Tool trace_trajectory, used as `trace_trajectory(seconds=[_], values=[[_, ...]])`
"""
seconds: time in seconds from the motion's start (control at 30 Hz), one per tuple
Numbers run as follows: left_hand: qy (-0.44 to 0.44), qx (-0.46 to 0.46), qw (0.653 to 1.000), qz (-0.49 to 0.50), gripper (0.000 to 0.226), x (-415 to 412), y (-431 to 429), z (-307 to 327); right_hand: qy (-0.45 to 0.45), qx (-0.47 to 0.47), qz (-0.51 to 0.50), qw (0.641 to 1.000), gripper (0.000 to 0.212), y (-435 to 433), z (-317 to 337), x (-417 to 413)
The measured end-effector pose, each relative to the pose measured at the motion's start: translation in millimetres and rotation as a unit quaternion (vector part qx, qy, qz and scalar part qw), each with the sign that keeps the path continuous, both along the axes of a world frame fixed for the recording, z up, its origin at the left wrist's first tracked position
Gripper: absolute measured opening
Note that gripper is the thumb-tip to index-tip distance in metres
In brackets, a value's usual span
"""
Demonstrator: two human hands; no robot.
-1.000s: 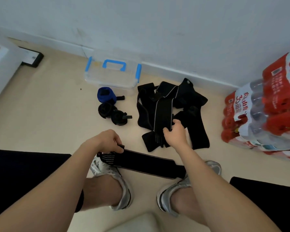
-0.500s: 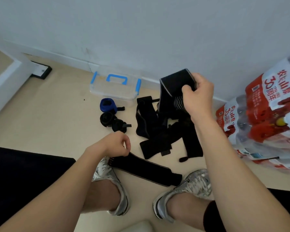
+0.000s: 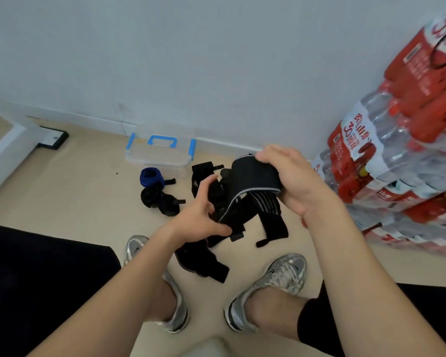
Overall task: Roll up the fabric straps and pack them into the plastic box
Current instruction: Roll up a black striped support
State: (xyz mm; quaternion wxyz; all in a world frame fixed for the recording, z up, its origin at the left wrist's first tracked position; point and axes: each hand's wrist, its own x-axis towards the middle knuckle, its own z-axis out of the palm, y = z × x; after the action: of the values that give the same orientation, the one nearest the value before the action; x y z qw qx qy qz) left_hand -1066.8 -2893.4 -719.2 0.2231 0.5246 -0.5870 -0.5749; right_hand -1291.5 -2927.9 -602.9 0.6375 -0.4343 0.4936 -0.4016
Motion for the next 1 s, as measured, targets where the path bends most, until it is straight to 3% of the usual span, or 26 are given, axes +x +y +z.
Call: trace_trajectory(seconds=[0.07,0.2,0.3,0.37,0.43,0.53,0.6,0.67,0.73,0.77,0.93,0.97,1.0], values=[[-0.017,-0.057,0.997,-0.046,0.121,-4.4,2.9,3.4,0.008,-0.011,0.062,0.998,0.033,8.9,2.8,-12.2],[-0.131,-0.138,0.977,-0.093,0.043,-13.8,9.3,2.9,-0.084,0.000,0.069,0.994,0.036,17.2,-0.5,-34.1],[-0.190,-0.146,0.968,-0.073,0.029,-15.1,14.8,-7.3,-0.107,0.027,0.036,0.993,0.032,19.9,-9.2,-49.9],[-0.253,-0.154,0.952,-0.074,0.033,-8.1,17.2,-14.1,-0.138,0.055,-0.053,0.987,0.025,20.1,-18.2,-61.3],[-0.284,-0.139,0.947,-0.062,0.032,2.0,20.3,-20.9,-0.191,0.075,-0.205,0.957,0.016,18.3,-30.5,-72.5],[-0.251,-0.094,0.963,-0.041,0.024,11.8,22.6,-26.4,-0.195,0.117,-0.325,0.918,0.016,14.7,-58.4,-88.3],[-0.209,-0.048,0.976,-0.027,0.030,16.0,20.4,-24.8,-0.081,0.158,-0.326,0.929,0.029,16.8,-79.8,-99.0],[-0.184,-0.006,0.982,-0.031,0.048,21.9,16.8,-21.3,0.168,0.140,-0.269,0.938,0.021,24.1,-98.5,-106.2],[-0.170,0.013,0.983,-0.068,0.059,26.0,12.7,-15.1,0.401,0.088,-0.134,0.902,0.011,29.1,-115.0,-110.0],[-0.161,0.017,0.983,-0.088,0.061,26.5,10.8,-10.2,0.473,0.082,-0.062,0.875,0.012,31.7,-120.0,-107.9],[-0.086,0.072,0.977,-0.179,0.063,25.4,4.6,22.8,0.655,0.107,0.241,0.708,0.033,35.4,-126.6,-69.2],[-0.084,0.081,0.973,-0.199,0.060,24.1,3.9,29.2,0.638,0.080,0.272,0.716,0.037,33.3,-122.9,-59.2],[-0.081,0.087,0.970,-0.214,0.056,22.1,3.4,34.3,0.582,0.051,0.281,0.762,0.040,30.1,-117.3,-49.0]])
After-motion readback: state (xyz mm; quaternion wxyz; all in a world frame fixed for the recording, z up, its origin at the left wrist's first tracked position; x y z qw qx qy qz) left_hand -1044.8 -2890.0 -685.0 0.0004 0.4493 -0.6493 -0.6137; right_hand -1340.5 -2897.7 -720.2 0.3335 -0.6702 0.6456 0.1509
